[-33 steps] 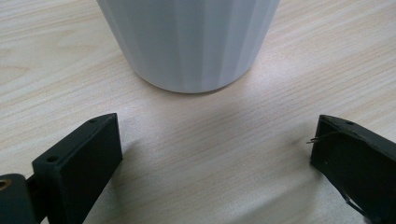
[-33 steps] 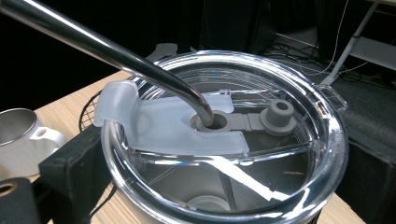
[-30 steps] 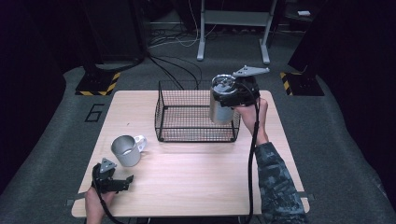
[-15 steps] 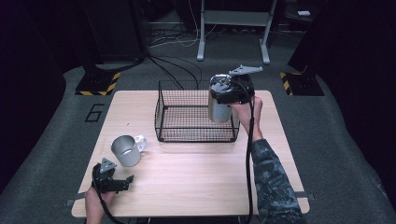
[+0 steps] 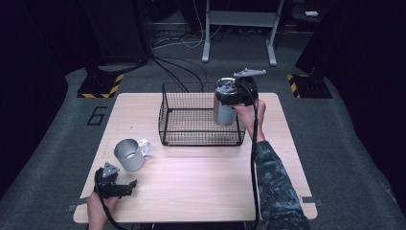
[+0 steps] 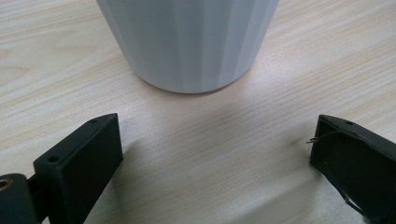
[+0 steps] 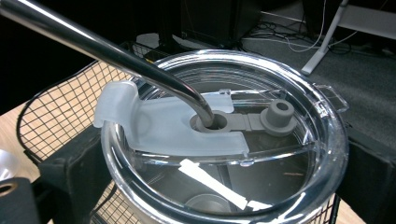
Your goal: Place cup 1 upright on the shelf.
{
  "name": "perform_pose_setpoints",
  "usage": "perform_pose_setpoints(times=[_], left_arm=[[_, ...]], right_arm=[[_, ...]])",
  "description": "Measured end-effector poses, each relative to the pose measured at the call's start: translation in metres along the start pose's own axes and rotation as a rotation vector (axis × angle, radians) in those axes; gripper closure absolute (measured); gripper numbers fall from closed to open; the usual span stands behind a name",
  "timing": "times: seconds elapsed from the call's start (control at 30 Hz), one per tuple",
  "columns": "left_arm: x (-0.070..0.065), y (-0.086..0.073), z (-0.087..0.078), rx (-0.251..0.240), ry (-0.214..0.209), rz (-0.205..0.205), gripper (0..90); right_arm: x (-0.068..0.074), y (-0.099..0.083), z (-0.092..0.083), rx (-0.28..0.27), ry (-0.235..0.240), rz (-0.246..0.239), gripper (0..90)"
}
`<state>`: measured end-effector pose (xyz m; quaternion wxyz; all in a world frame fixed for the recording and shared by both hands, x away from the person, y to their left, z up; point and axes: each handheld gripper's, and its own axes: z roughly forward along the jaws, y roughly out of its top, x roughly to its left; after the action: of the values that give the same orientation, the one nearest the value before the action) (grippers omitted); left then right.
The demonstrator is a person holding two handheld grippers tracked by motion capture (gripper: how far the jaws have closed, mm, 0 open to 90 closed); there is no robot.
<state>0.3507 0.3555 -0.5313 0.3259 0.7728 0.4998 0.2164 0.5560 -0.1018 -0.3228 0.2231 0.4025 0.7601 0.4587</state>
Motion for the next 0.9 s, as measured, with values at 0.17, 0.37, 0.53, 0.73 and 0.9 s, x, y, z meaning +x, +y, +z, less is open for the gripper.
perform_pose_setpoints(times=[0.17,0.37,0.53,0.73,0.9], left_arm=[[0.000,0.000,0.000,0.001,-0.001,-0.002,2.2],[0.000,0.000,0.000,-0.002,-0.001,-0.002,2.2],[0.000,0.000,0.000,-0.002,0.000,-0.006,2.2],[0.000,0.000,0.000,0.000,0.000,-0.003,2.2],[0.000,0.000,0.000,-0.002,0.001,-0.005,2.2]], right_arm=[[-0.003,-0.005,0.007,0.013,-0.006,0.007,3.4],[-0.005,-0.012,0.017,0.036,-0.013,0.013,3.4],[-0.005,-0.017,0.025,0.057,-0.016,0.003,3.4],[-0.004,-0.021,0.029,0.073,-0.013,0.010,3.4],[-0.001,-0.025,0.036,0.086,-0.012,0.009,3.4]])
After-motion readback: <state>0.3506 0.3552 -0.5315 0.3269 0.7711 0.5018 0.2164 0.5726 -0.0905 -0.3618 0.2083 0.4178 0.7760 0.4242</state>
